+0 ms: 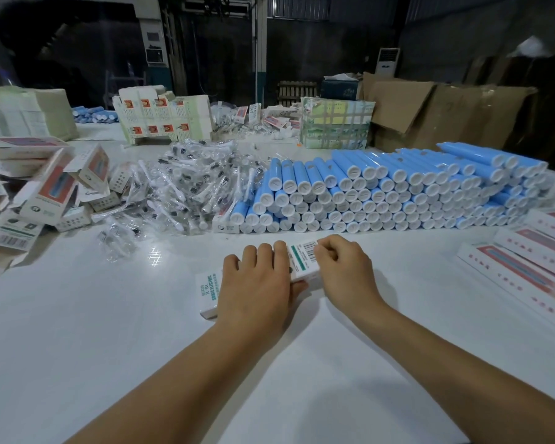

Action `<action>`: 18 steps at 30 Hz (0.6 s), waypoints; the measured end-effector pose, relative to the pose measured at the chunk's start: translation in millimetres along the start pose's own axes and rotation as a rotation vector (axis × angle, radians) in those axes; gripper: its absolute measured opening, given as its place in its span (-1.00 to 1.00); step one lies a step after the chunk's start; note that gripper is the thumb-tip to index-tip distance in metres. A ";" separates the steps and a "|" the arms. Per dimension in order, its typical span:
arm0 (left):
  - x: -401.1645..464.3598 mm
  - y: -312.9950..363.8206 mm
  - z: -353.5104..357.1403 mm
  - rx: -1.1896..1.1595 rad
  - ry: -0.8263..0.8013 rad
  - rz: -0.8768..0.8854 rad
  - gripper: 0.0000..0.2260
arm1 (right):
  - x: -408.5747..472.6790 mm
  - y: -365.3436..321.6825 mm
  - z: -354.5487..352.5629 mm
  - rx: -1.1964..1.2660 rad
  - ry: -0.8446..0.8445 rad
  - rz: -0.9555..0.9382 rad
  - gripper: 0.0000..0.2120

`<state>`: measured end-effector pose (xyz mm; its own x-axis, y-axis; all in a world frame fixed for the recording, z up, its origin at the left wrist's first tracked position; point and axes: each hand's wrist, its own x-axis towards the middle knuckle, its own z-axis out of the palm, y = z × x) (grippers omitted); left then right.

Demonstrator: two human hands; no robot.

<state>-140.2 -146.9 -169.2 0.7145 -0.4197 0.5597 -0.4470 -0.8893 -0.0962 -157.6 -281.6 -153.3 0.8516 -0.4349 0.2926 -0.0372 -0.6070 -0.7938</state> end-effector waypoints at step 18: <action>8.0 1.4 -2.1 -0.124 0.012 -0.036 -0.34 | 5.5 -5.4 3.7 1.428 -0.317 0.445 -0.51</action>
<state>-136.2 -151.1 -163.1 0.7255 -0.3848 0.5706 -0.4843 -0.8745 0.0262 -150.8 -278.3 -149.4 0.9880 -0.1346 -0.0763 0.0489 0.7394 -0.6715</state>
